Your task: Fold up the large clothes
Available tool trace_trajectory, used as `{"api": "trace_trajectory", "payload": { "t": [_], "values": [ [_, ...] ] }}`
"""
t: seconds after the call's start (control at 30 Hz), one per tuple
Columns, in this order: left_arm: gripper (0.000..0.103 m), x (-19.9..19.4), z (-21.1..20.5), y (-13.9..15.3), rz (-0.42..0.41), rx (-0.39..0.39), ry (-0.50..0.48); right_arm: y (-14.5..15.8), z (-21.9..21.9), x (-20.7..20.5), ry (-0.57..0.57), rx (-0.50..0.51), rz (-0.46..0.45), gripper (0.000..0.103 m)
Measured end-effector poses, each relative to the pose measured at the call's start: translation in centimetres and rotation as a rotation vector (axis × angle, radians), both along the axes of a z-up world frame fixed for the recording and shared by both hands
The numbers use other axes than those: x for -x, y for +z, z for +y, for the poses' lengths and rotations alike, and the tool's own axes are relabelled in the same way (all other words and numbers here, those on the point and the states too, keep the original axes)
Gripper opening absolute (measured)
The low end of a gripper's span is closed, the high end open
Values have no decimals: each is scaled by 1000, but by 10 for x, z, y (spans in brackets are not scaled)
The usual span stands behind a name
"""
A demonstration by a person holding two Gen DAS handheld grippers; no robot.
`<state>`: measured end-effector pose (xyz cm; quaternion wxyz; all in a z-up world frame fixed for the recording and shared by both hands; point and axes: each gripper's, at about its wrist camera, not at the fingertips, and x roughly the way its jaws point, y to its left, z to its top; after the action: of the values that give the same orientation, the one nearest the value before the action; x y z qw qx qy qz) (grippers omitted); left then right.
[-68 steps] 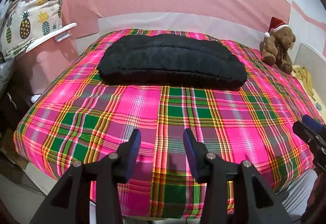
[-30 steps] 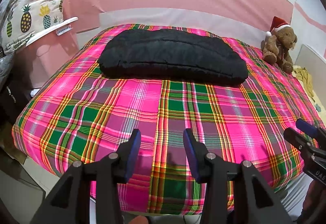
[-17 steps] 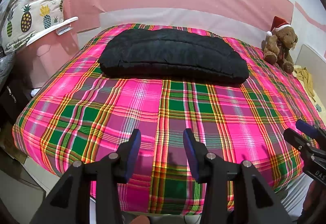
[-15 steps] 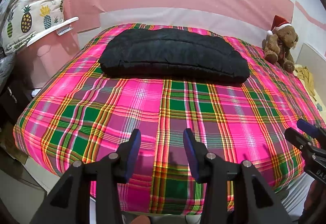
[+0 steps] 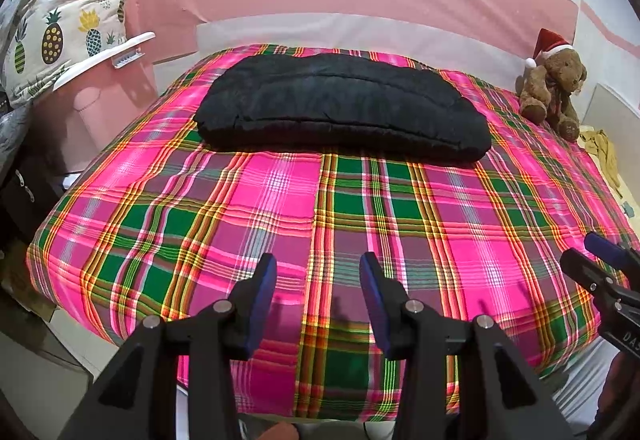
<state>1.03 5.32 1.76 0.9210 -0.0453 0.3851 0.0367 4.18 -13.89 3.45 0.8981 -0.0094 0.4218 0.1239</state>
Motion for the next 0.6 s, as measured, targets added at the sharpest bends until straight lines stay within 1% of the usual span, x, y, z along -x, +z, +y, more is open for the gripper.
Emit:
{"api": "trace_trajectory", "payload": {
  "t": [0.6],
  "values": [
    [45,1,0,-4,10,-6,8,0,-1,0,0,0,3,69]
  ]
}}
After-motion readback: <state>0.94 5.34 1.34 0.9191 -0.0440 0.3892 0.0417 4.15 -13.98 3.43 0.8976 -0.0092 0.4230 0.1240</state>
